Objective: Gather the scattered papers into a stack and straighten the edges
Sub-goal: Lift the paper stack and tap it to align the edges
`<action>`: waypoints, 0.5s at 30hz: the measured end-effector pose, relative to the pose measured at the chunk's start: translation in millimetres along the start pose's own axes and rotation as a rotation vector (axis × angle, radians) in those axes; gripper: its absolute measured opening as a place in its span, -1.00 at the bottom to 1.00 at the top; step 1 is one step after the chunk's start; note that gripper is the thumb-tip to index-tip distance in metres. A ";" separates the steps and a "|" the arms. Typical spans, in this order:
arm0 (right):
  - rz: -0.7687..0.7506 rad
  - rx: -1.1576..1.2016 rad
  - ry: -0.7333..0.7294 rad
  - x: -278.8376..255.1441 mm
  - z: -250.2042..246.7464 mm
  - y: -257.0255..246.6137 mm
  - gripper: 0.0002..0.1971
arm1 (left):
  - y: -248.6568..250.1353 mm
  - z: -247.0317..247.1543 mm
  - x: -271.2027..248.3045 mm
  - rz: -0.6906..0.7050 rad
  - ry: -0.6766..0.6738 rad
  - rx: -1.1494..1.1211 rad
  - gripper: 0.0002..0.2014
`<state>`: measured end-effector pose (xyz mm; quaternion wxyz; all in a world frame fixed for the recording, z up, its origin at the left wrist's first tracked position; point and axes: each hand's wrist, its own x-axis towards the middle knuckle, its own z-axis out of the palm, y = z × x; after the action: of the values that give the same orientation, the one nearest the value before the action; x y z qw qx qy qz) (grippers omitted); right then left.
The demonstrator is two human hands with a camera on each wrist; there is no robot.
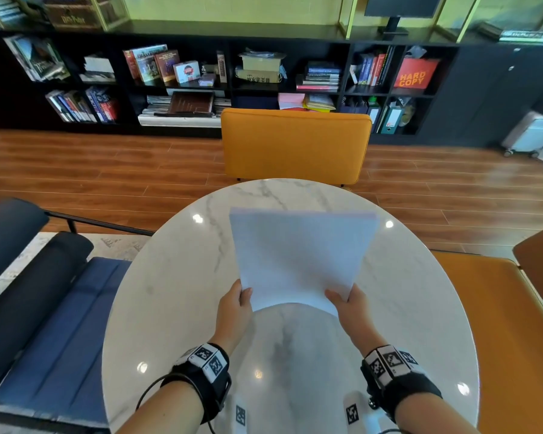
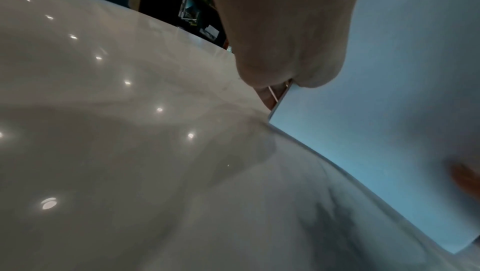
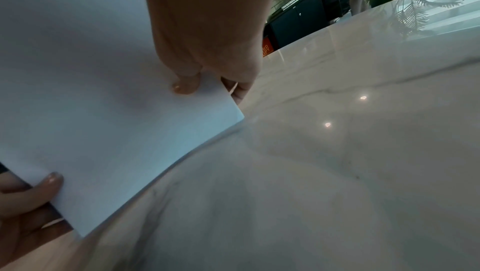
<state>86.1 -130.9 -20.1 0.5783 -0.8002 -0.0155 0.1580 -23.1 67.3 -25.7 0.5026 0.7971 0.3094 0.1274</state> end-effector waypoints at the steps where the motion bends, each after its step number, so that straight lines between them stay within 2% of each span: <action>1: -0.020 0.005 -0.001 0.0 -1.4 -1.2 -0.78 | 2.5 -1.3 0.1 0.011 0.002 -0.010 -0.66; 6: -0.058 0.133 -0.007 -1.9 -8.2 -9.6 -0.71 | 21.6 -9.3 -0.9 0.026 0.011 -0.149 -0.73; 12: 0.009 0.129 -0.075 -8.5 -8.9 -8.5 -0.75 | 22.1 -13.6 -6.3 -0.088 0.019 -0.159 -0.76; 15: 0.084 0.113 -0.104 -15.7 -11.5 -2.9 -0.66 | 15.5 -10.0 -6.4 -0.179 0.007 -0.128 -0.85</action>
<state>74.8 -143.7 -10.5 0.6138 -0.7570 -0.0033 0.2241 -27.5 65.9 -6.8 0.5608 0.7322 0.3724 0.1040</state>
